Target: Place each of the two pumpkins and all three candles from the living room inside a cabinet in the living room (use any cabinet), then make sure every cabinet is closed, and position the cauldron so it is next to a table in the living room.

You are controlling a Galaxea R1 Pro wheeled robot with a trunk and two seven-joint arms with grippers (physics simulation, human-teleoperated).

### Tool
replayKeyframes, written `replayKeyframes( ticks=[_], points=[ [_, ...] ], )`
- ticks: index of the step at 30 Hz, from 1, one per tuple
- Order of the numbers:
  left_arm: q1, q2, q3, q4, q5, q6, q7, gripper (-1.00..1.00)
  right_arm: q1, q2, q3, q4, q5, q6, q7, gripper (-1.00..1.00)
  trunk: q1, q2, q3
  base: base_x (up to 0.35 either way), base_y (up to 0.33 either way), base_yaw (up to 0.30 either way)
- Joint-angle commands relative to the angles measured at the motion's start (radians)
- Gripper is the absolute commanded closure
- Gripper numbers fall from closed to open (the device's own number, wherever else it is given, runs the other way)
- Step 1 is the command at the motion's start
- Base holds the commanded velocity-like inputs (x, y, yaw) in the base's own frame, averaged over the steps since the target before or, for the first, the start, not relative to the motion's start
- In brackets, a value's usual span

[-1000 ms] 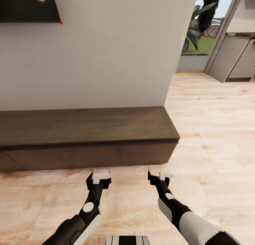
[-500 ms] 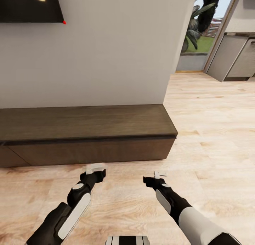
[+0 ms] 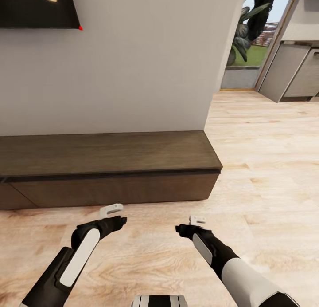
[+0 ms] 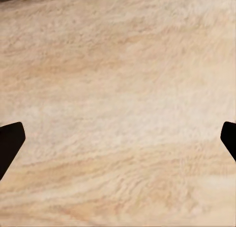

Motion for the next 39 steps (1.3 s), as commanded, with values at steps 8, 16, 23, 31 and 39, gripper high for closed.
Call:
replayKeyframes(
  ticks=[8,16,23,31,39],
  points=[
    [-0.001,-0.003,0.049,-0.031,0.043,0.028,0.011,-1.0,-0.001,-0.011,0.004,-0.087,-0.029,0.166,0.088,-1.0,0.0,0.0,-0.001,0.0,0.0,0.0],
    [-0.001,-0.006,0.059,-0.072,0.042,0.097,0.015,-1.0,-0.001,-0.015,0.001,-0.126,-0.029,0.22,0.295,-1.0,-0.003,0.001,0.022,0.0,0.0,0.0],
    [-0.001,-0.007,0.061,-0.072,0.04,0.15,0.016,-1.0,-0.001,-0.015,-0.002,-0.127,-0.027,0.227,0.302,-1.0,-0.006,0.003,0.049,0.0,0.0,0.0],
    [-0.001,-0.006,0.136,-0.07,0.033,0.152,0.064,-1.0,-0.001,-0.015,-0.002,-0.125,-0.025,0.227,0.303,-1.0,-0.01,0.005,0.08,0.0,0.0,0.0],
    [-0.003,-0.018,0.144,-0.068,0.043,0.151,0.247,-1.0,-0.001,-0.01,-0.004,-0.12,-0.029,0.23,0.298,-1.0,-0.013,0.006,0.111,0.0,0.0,0.0]
  ],
)
